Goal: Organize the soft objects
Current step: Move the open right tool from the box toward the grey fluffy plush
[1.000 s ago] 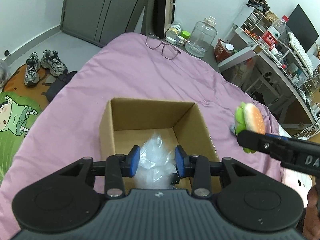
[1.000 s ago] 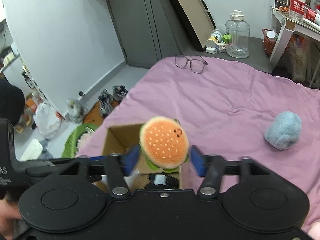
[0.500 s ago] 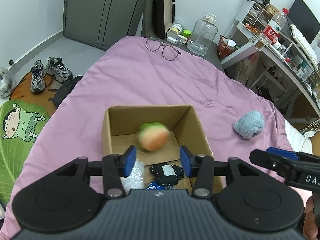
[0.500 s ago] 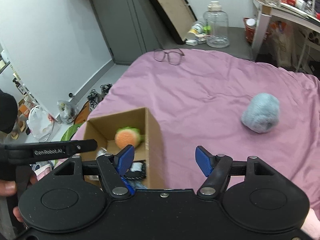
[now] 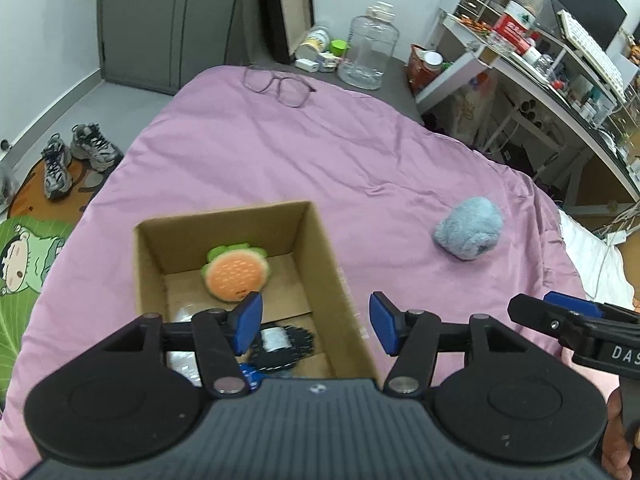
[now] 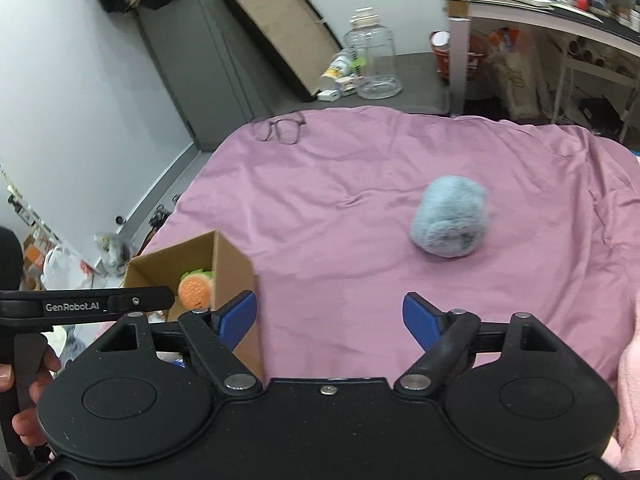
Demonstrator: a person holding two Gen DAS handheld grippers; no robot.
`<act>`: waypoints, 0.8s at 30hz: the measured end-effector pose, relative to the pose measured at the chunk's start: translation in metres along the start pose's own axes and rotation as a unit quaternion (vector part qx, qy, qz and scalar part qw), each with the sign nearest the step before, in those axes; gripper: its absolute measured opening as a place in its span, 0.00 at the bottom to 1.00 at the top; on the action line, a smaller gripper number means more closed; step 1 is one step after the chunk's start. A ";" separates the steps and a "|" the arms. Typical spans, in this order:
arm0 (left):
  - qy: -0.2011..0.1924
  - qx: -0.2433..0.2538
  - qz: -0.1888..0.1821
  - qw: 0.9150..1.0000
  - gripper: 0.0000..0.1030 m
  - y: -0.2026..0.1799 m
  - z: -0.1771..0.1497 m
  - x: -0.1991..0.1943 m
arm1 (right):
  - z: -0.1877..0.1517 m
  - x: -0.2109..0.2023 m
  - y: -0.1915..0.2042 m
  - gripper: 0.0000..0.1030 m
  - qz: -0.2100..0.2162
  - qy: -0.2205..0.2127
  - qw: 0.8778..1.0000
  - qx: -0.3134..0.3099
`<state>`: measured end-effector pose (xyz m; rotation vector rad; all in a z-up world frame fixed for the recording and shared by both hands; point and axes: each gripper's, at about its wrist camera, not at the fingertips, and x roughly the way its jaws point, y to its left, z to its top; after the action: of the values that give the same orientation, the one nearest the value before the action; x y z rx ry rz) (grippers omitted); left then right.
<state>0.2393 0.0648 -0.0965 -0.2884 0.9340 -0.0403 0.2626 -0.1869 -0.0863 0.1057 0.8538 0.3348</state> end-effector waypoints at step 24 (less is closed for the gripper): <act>0.034 0.062 -0.017 0.997 0.59 -0.111 0.038 0.066 | 0.027 0.014 -0.114 0.49 0.001 0.003 0.997 0.071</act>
<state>0.3191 -0.0432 -0.0982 -0.1895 0.9890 -0.1386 0.3200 -0.2890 -0.1042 0.2382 0.8822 0.2752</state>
